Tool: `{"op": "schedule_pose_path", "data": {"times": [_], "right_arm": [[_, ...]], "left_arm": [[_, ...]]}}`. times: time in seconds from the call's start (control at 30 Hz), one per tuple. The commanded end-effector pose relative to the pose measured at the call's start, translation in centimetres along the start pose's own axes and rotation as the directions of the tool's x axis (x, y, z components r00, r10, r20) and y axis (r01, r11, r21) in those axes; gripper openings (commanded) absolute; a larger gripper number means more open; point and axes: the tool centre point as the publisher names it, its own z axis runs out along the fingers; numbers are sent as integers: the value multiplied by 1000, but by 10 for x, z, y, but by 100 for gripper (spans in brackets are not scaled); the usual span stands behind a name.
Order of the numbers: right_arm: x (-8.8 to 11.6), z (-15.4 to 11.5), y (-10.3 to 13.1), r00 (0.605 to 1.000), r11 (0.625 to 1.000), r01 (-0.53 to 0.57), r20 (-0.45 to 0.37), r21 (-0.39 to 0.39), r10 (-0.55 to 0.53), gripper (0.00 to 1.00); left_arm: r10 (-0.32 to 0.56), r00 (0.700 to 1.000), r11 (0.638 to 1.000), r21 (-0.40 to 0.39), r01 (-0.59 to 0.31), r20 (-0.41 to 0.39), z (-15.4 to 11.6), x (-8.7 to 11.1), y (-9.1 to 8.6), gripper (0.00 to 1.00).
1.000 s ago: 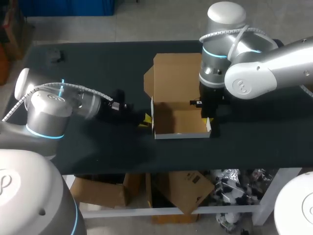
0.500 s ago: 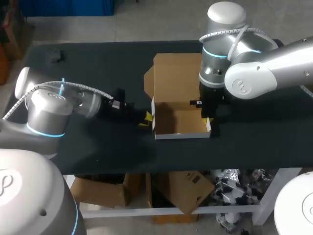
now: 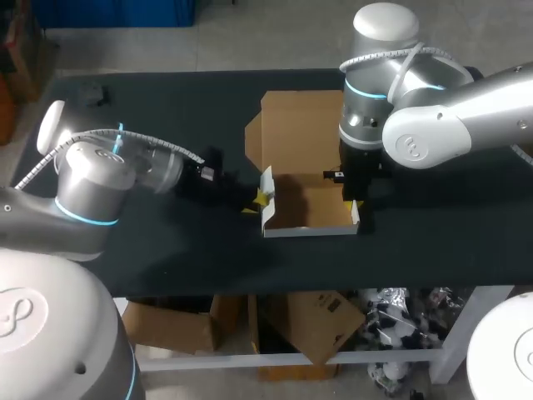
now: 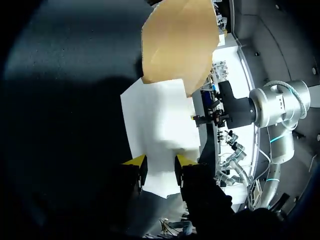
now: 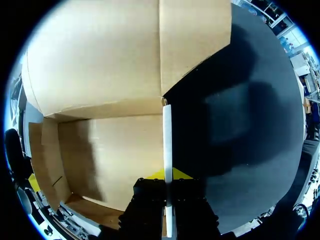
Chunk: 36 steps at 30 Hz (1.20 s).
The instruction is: Assemble the packaging by folding the flat box into shape, placing the metal phone stand inside, and closing the box properly
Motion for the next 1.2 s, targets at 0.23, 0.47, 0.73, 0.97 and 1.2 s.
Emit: {"op": "schedule_pose_path", "data": {"times": [0.23, 0.47, 0.73, 0.97, 1.2], "right_arm": [[1, 0, 0, 1000, 1000, 0, 2, 2, 0, 0], [1, 0, 0, 1000, 1000, 0, 2, 2, 0, 0], [1, 0, 0, 1000, 1000, 0, 2, 2, 0, 0], [1, 0, 0, 1000, 1000, 0, 2, 2, 0, 0], [1, 0, 0, 1000, 1000, 0, 2, 2, 0, 0]], "left_arm": [[-7, 998, 1000, 7, 6, 66, 3, 7, 0, 37], [-9, 994, 1000, 9, 9, 105, 3, 7, 0, 39], [-13, 991, 1000, 7, 12, 135, 6, 9, -1, 43], [-11, 983, 1000, 2, 11, 181, 8, 13, -1, 44], [-11, 969, 1000, -7, 13, 248, 10, 15, -2, 45]]}}
